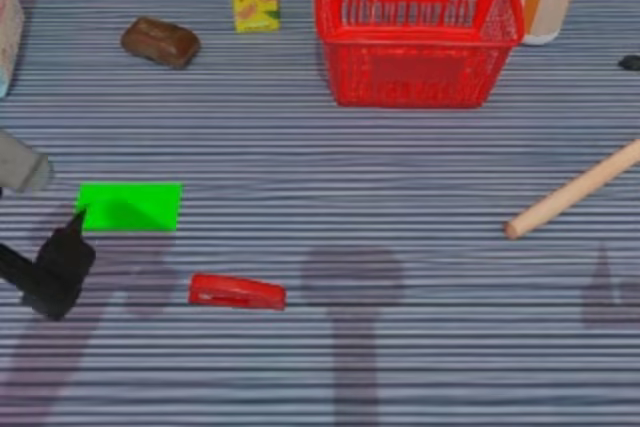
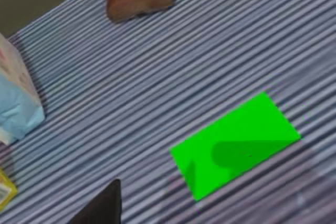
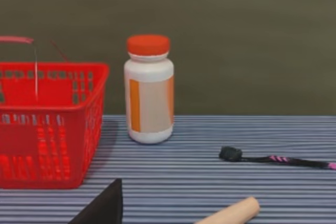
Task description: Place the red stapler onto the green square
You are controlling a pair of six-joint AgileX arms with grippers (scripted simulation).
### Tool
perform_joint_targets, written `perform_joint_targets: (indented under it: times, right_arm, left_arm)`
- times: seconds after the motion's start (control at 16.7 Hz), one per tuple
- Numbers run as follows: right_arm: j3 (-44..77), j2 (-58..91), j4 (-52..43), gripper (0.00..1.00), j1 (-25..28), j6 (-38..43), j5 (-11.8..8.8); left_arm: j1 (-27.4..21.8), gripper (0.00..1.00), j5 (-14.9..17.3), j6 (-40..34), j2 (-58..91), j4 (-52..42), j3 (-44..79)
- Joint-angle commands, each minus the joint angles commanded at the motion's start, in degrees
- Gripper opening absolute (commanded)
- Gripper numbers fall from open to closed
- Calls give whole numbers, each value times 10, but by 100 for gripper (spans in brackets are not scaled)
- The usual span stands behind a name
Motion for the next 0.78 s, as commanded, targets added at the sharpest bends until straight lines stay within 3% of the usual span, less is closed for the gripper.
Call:
perform_joint_targets:
  times: [0.42, 0.78]
  right_arm:
    - [0, 0, 0, 100, 0, 0, 0]
    - [0, 0, 0, 100, 0, 0, 0]
  left_arm:
    - [-116, 100, -3, 233, 424, -240, 284]
    - [-182, 100, -2, 365, 635, -368, 460]
